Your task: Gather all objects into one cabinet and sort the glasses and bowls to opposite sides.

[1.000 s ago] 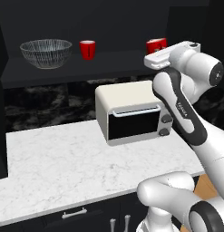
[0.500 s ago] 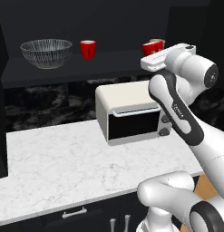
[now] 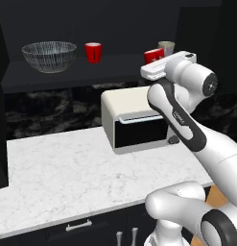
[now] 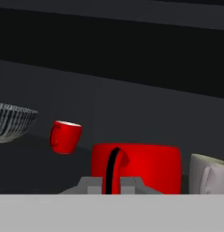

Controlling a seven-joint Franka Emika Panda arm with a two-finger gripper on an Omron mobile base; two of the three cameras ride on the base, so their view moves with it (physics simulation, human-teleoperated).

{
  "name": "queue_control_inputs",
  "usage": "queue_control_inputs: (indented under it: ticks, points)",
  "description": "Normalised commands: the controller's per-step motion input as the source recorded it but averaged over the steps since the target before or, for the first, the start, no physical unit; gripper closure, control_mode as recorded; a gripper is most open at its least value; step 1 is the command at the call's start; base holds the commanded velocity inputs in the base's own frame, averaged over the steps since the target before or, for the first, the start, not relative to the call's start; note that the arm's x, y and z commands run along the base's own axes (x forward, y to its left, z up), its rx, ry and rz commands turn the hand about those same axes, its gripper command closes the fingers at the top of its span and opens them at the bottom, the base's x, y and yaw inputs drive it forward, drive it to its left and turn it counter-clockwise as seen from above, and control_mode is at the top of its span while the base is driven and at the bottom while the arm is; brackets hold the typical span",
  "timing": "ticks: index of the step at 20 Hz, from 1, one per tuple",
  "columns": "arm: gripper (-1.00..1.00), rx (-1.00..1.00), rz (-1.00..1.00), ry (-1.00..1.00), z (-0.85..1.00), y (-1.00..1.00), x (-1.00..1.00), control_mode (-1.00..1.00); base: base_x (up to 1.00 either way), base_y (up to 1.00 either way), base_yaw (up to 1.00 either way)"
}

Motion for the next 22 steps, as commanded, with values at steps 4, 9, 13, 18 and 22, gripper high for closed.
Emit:
queue_control_inputs:
  ticks: [4,9,13,18,22]
  points:
    - [1.0,0.0,-0.03,-0.01,-0.13,0.02,0.21,-1.0,0.0,0.0,0.0]
    - [1.0,0.03,-0.09,-0.1,-0.01,0.0,0.18,-1.0,0.0,0.0,0.0]
    - [1.0,0.04,-0.09,-0.1,0.0,0.0,0.18,-1.0,0.0,0.0,0.0]
    - [1.0,0.0,-0.05,-0.01,-0.02,0.0,0.13,-1.0,0.0,0.0,0.0]
    - [1.0,0.0,-0.04,0.01,-0.02,0.0,0.1,-1.0,0.0,0.0,0.0]
